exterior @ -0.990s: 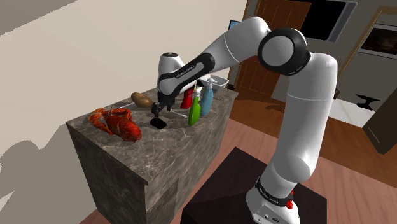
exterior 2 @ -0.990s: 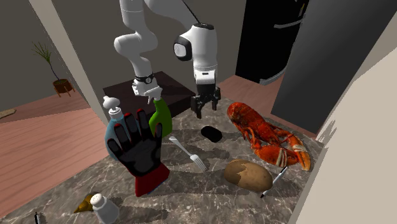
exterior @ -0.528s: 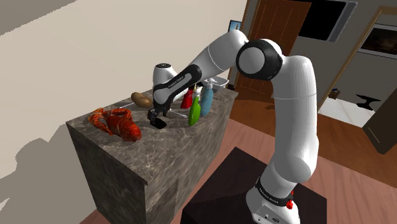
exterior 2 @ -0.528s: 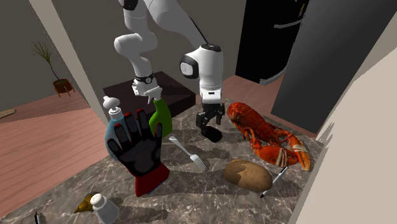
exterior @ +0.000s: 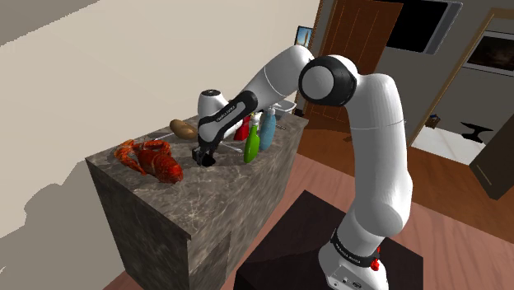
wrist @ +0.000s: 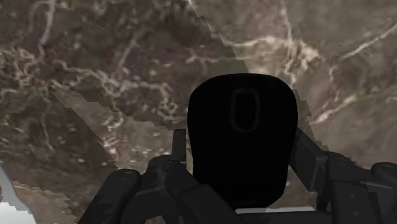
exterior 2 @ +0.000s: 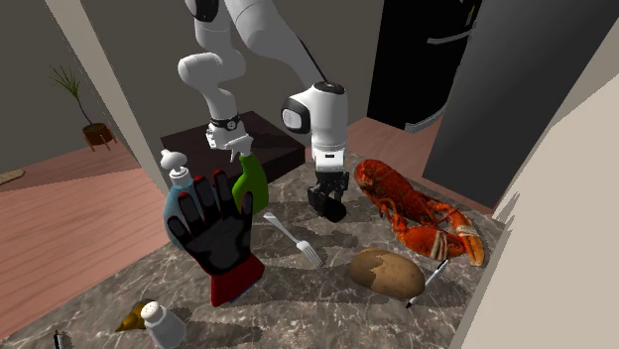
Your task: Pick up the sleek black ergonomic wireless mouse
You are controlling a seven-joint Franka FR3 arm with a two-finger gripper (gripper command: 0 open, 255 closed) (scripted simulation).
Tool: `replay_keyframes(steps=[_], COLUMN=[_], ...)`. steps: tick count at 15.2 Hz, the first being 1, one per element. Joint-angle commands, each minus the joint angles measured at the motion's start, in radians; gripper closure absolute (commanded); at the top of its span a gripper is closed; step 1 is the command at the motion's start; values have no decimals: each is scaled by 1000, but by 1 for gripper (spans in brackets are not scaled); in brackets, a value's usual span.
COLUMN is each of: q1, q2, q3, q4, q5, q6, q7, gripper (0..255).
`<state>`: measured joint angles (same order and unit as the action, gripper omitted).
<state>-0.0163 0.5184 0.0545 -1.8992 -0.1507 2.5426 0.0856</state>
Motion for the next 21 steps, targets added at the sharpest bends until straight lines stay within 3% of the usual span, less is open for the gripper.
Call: replay_keyframes(steps=[1, 8, 21], q1=[0, 0, -8], q2=[1, 0, -114], q3=[0, 0, 14], q4=[1, -1, 17], q5=[0, 0, 22], q6=[1, 2, -130], q7=[0, 1, -21], gripper=[255, 255, 255])
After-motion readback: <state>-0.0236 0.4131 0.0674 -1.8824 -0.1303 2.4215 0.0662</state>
